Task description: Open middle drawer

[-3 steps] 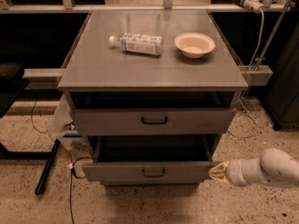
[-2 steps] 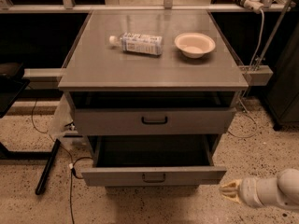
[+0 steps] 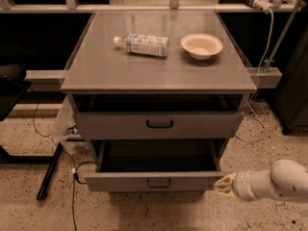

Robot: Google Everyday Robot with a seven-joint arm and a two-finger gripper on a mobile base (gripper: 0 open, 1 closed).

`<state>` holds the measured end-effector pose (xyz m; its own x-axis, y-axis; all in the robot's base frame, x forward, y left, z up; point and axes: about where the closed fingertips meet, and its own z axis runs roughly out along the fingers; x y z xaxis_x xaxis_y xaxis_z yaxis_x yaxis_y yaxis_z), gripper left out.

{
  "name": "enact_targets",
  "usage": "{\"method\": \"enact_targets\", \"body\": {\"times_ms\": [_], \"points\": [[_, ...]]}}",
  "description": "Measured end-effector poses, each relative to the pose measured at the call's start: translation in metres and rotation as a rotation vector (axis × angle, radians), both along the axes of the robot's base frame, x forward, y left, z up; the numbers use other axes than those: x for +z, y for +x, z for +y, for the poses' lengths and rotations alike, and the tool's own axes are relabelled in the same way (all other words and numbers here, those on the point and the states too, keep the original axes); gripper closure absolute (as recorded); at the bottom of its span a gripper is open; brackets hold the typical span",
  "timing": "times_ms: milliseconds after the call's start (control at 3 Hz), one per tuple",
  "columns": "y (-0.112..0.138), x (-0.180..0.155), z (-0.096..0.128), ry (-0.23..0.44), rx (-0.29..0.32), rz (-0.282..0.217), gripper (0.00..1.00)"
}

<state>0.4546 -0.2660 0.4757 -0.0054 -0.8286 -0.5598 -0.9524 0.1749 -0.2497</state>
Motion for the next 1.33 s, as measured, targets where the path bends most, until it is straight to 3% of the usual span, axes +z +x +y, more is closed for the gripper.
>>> {"method": "enact_targets", "body": {"times_ms": [333, 667, 1000, 1333], "points": [[0.027, 0.026, 0.054, -0.043, 0.120, -0.068, 0.33], [0.029, 0.028, 0.059, -0.045, 0.131, -0.072, 0.10], [0.030, 0.018, 0.049, -0.039, 0.110, -0.057, 0.00], [0.048, -0.005, 0.041, -0.029, 0.087, -0.065, 0.00]]}}
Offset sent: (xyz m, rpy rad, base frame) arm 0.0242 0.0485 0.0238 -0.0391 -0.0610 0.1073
